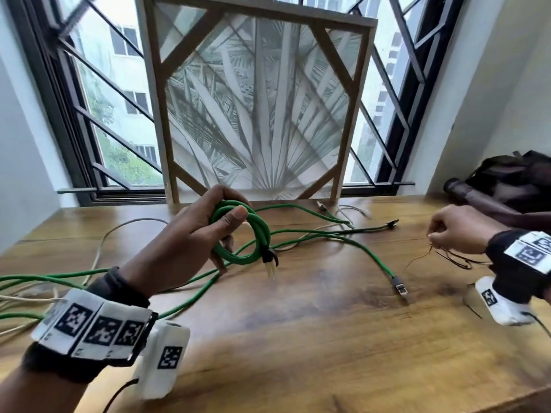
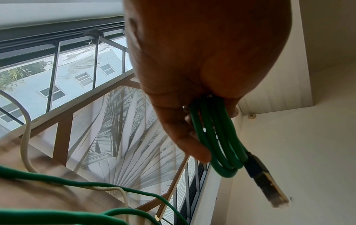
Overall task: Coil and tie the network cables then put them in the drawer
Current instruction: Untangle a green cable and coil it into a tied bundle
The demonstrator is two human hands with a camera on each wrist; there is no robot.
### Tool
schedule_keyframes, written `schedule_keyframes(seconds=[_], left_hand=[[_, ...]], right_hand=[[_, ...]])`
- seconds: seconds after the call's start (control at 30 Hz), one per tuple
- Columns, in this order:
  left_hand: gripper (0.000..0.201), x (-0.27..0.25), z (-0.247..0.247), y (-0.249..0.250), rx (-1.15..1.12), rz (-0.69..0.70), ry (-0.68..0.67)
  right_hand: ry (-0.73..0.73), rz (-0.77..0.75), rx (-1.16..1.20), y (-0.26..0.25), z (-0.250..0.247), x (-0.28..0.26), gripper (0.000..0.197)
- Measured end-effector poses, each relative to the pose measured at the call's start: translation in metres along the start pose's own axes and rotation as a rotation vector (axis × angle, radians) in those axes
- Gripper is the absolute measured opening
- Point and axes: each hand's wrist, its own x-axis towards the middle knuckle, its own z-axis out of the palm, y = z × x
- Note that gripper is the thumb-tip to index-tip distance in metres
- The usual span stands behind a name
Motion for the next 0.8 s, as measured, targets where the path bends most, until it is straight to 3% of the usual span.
schedule_keyframes(seconds=[0.1,0.2,0.27,0.4,0.67,0.8], left_hand=[[0.026,0.002,-0.001,0.000,-0.028,0.011,0.024],[0.023,0.002,0.001,0.002,-0.096,0.052,0.045],[0.029,0.003,0.000,0.005,-0.162,0.080,0.075],[0.028,0.003,-0.007,0.011,-0.291,0.091,0.148],[0.014,0.005,-0.019,0.016,-0.404,0.066,0.370],[0.014,0.003,-0.025,0.016,-0.460,0.053,0.418]], right_hand=[[0.083,-0.141,0.129,-0.023,-0.016,-0.012,0.013],[0.084,-0.298,0.597,-0.064,-0.033,-0.028,0.004],[0.101,-0.390,0.891,-0.099,-0.042,-0.037,0.014],[0.178,-0.534,1.214,-0.166,-0.048,-0.051,0.013],[0.226,-0.604,1.367,-0.252,-0.037,-0.039,0.012],[0.130,-0.619,1.464,-0.269,-0.014,-0.038,0.018]])
